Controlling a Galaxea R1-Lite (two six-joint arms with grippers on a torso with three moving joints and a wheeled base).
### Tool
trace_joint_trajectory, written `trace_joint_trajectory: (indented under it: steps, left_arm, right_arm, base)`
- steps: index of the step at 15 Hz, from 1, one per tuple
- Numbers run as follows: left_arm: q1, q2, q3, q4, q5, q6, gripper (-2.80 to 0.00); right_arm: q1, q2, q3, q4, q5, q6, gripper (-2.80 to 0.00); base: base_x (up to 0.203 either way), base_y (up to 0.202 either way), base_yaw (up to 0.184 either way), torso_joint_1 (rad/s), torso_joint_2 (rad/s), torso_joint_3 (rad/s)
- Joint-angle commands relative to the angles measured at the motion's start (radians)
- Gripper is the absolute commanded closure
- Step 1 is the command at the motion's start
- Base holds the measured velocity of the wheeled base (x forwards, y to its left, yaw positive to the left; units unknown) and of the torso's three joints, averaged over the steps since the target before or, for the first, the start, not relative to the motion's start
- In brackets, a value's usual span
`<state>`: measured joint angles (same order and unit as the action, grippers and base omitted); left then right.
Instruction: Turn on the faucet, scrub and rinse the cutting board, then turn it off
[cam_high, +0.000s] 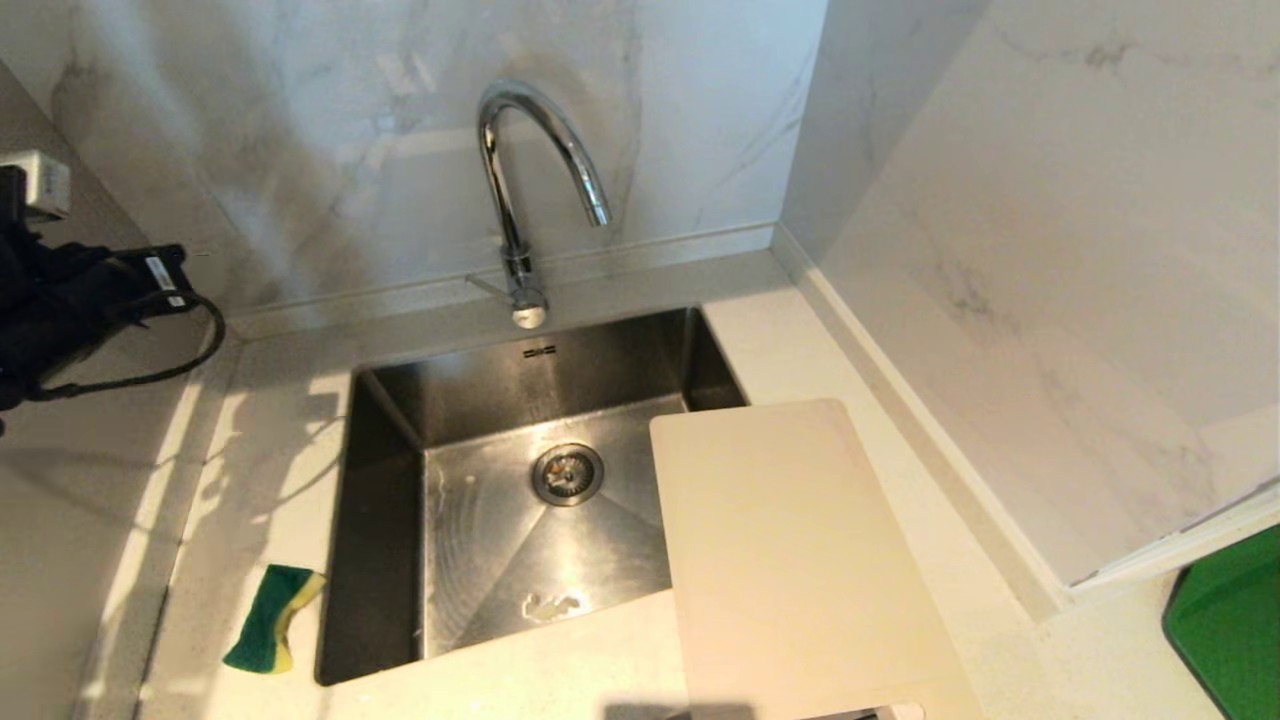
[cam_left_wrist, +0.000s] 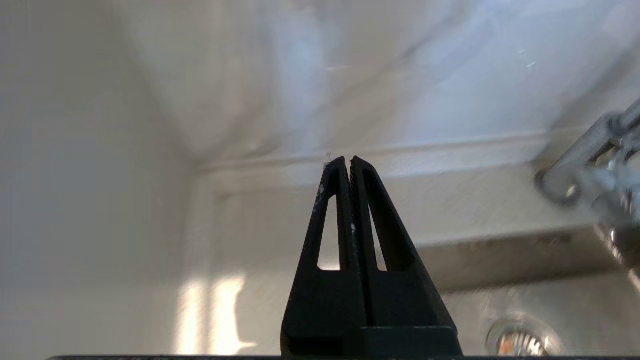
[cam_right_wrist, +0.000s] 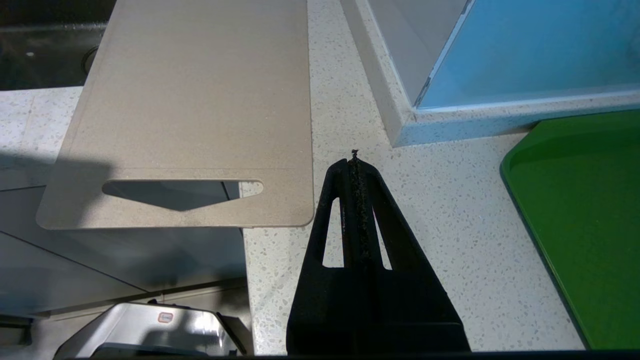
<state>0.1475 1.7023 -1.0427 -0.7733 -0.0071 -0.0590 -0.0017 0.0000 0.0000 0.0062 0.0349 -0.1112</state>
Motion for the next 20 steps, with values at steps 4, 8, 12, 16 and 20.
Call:
trace_joint_trajectory:
  steps: [4,8,12,16,20]
  left_arm:
    - [0.181,-0.264,0.154,0.090,-0.128,-0.020,0.00]
    - [0.245,-0.423,0.322,0.125,-0.228,-0.068,0.00]
    - [0.251,-0.576,0.549,0.123,-0.271,-0.072,0.00]
    - [0.251,-0.741,0.739,0.128,-0.295,-0.069,0.00]
    - [0.251,-0.825,0.876,0.131,-0.458,-0.067,0.00]
  right_arm:
    - [0.000,0.000,0.000,0.000,0.000,-0.001,0.00]
    - [0.000,0.000,0.000,-0.001,-0.002,0.015,0.00]
    - [0.000,0.000,0.000,-0.002,-0.007,0.028,0.00]
    - [0.000,0.000,0.000,-0.002,-0.007,0.030,0.00]
    - [0.000,0.000,0.000,-0.002,-0.007,0.030,0.00]
  base:
    - [0.000,0.000,0.000,0.000,0.00,0.000]
    - [0.000,0.000,0.000,0.000,0.00,0.000]
    - [0.000,0.000,0.000,0.000,0.00,0.000]
    - [0.000,0.000,0.000,0.000,0.00,0.000]
    - [0.000,0.000,0.000,0.000,0.00,0.000]
